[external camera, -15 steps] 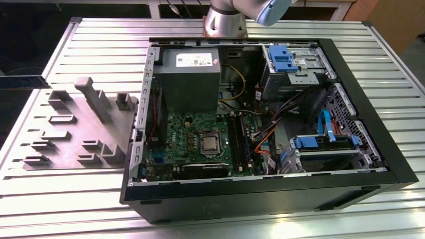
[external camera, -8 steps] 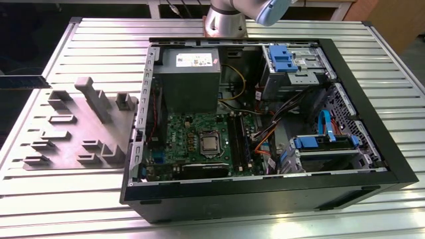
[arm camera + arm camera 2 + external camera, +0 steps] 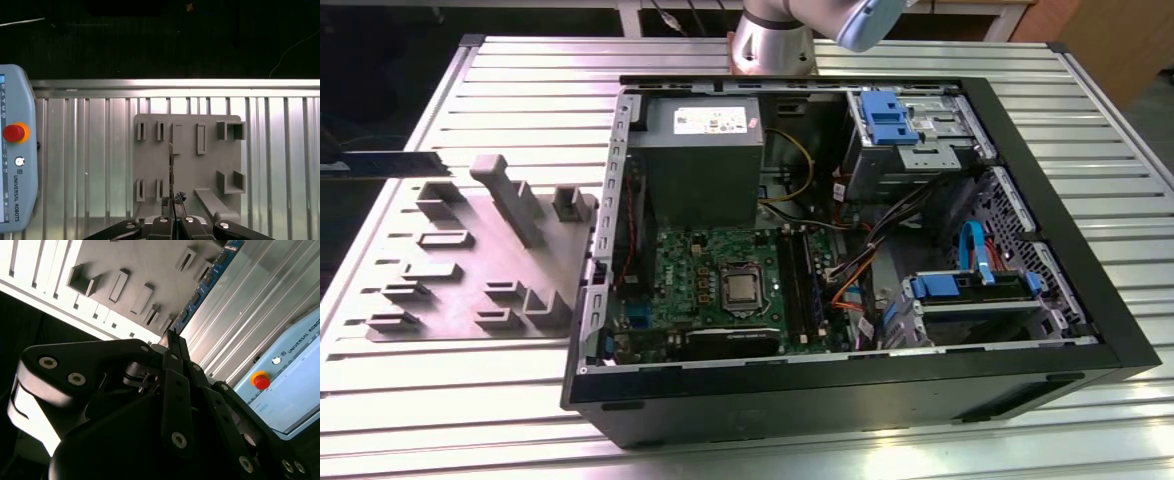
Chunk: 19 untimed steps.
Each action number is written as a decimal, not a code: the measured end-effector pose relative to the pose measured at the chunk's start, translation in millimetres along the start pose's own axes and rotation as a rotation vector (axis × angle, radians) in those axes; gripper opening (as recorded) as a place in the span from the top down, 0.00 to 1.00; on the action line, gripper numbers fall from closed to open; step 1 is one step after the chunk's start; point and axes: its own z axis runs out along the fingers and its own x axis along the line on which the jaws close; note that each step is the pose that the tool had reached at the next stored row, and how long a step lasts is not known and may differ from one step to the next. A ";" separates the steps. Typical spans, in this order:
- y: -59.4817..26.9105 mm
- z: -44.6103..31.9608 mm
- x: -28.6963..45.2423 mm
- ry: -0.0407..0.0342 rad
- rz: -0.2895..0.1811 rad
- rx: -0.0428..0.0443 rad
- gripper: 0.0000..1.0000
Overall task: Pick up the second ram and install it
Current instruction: 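Pick up the second ram and move it above second insertion slot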
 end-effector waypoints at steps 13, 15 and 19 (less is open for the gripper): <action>-45.6 -1.4 -1.1 -0.0026 -0.001 -0.0015 0.89; -54.5 -1.7 -1.3 -0.0026 -0.001 -0.0022 0.89; -72.2 -2.3 -1.7 -0.0027 -0.002 -0.0037 0.89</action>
